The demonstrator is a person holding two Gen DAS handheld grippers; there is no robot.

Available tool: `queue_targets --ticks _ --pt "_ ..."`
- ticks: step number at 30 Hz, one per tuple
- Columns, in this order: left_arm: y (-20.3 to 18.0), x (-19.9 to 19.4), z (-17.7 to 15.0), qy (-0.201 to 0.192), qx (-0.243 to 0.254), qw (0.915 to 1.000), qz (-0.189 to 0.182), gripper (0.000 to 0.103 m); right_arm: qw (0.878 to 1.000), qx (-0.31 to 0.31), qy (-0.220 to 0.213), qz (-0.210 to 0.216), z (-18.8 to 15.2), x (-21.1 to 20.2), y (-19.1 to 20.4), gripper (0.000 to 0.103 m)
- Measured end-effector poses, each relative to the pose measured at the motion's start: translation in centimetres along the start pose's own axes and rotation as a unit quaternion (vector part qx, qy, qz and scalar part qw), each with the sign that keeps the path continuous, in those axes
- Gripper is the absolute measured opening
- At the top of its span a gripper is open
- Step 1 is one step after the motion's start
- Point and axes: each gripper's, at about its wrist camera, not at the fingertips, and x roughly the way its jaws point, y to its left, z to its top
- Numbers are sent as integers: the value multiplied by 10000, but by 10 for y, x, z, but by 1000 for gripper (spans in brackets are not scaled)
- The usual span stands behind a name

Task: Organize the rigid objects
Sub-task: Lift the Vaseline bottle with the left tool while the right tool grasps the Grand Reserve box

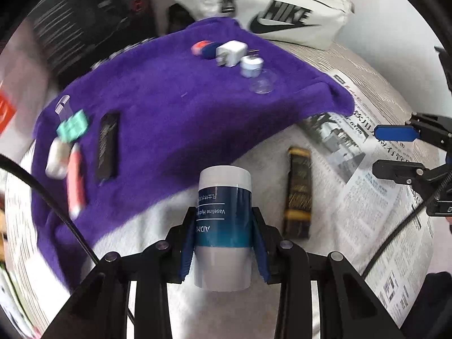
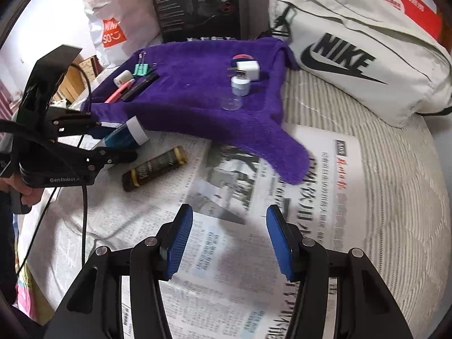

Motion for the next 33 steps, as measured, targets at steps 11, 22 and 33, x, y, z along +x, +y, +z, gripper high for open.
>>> queue_targets --ticks 11,22,33 --pt "40 -27 -67 -77 -881 9957 285 35 9998 -83 99 164 37 31 53 54" --pt "53 -32 -85 -294 -1142 9930 60 35 9949 -737 168 -661 46 58 88 54" --pt "47 -34 -87 -338 -1118 9930 171 35 9933 -712 378 -829 16 37 45 54"
